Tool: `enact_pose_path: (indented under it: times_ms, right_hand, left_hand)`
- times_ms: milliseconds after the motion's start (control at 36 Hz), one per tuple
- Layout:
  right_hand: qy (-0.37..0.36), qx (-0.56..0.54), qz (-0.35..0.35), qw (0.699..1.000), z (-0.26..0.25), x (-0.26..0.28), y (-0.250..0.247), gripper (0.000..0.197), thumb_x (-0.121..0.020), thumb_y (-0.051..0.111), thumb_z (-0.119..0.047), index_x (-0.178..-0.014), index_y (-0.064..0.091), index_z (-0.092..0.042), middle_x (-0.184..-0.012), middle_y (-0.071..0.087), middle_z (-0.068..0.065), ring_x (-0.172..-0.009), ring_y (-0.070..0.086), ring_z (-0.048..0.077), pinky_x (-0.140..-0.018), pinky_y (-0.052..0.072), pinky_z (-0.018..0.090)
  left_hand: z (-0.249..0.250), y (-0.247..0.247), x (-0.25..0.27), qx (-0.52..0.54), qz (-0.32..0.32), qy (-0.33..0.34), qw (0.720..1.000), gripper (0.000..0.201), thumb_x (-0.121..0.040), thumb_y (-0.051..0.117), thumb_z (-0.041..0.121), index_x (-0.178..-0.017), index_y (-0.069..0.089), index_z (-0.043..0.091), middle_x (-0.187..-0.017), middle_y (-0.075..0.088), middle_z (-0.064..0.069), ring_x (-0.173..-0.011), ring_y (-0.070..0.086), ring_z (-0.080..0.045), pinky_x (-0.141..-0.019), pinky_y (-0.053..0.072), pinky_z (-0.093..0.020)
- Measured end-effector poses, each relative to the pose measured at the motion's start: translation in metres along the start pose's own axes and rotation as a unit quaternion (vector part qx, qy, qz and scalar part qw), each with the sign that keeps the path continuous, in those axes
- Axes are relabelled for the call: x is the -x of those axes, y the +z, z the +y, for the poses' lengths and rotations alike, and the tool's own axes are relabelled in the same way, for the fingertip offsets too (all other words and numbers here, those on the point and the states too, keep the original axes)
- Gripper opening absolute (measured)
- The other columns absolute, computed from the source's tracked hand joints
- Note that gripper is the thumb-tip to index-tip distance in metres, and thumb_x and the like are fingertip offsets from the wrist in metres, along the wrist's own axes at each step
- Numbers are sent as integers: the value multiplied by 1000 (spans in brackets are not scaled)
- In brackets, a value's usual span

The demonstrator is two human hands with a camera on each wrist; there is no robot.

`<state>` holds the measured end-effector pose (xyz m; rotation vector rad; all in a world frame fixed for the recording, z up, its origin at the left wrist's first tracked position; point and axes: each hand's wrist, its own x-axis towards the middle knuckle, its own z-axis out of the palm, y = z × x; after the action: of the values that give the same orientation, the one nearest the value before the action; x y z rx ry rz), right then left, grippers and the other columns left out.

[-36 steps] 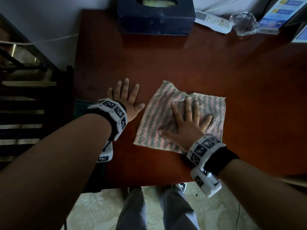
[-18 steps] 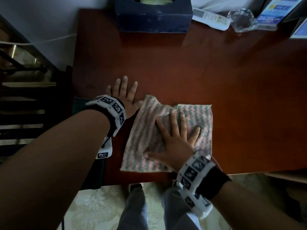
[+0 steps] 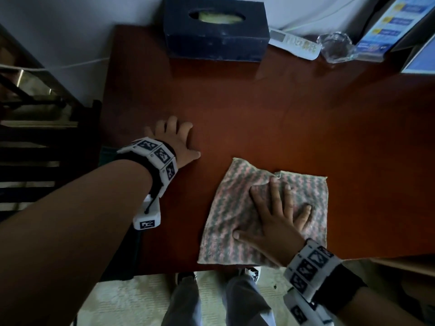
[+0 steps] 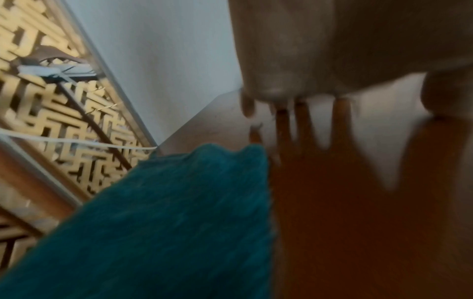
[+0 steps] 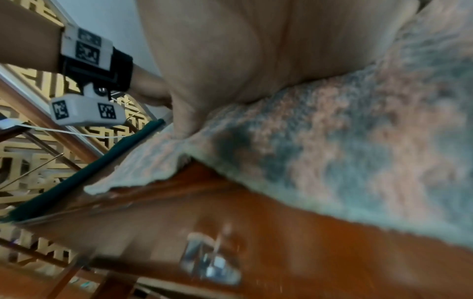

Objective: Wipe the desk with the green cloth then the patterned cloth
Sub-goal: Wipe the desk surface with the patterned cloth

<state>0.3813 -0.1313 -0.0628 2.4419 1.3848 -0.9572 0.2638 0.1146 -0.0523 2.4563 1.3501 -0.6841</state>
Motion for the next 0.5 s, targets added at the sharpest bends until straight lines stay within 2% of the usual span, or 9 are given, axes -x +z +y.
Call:
enact_pose_path:
  times_ms: [56,111,194,278,500]
  right_hand:
    - [6,-5,5,1000,-3,-9,-5,102,-55,22,-93,-136,-26,-55,-139,-52,-10,-128,-48,23,-99,-21,68]
    - [11,-11,8,1000,-7,-19,-12,99,-64,32,-90,-138,-23,-54,-141,-50,-9,-130,-45,23,-100,-19,70]
    - [15,-23,15,1000,-11,-38,-24,93,-70,34,-87,-138,-21,-55,-144,-46,-10,-133,-41,24,-101,-17,71]
    - [15,-26,12,999,-14,-57,-36,89,-73,34,-85,-138,-21,-56,-144,-46,-11,-133,-42,24,-101,-18,70]
    - [1,-11,25,1000,-18,-117,-73,74,-84,27,-75,-141,-15,-54,-149,-38,-9,-135,-39,24,-100,-18,71]
  left_hand:
    - [4,-10,-3,-4,23,-8,1000,63,-88,46,60,-140,24,31,-150,14,-6,-138,14,-33,-112,11,-56]
    - [12,-13,-7,-1,41,-15,999,60,-92,42,55,-142,22,28,-151,13,-7,-140,10,-31,-113,6,-58]
    - [27,-10,-14,10,39,-4,999,64,-97,32,50,-150,6,27,-158,-2,-3,-145,-5,-27,-114,-1,-58]
    - [41,-5,-20,29,4,0,1000,65,-99,25,49,-150,-9,26,-157,-19,-1,-144,-17,-24,-114,-5,-57]
    - [53,5,-28,59,-27,-12,998,64,-100,16,47,-147,-22,25,-152,-33,-3,-141,-27,-23,-114,-11,-54]
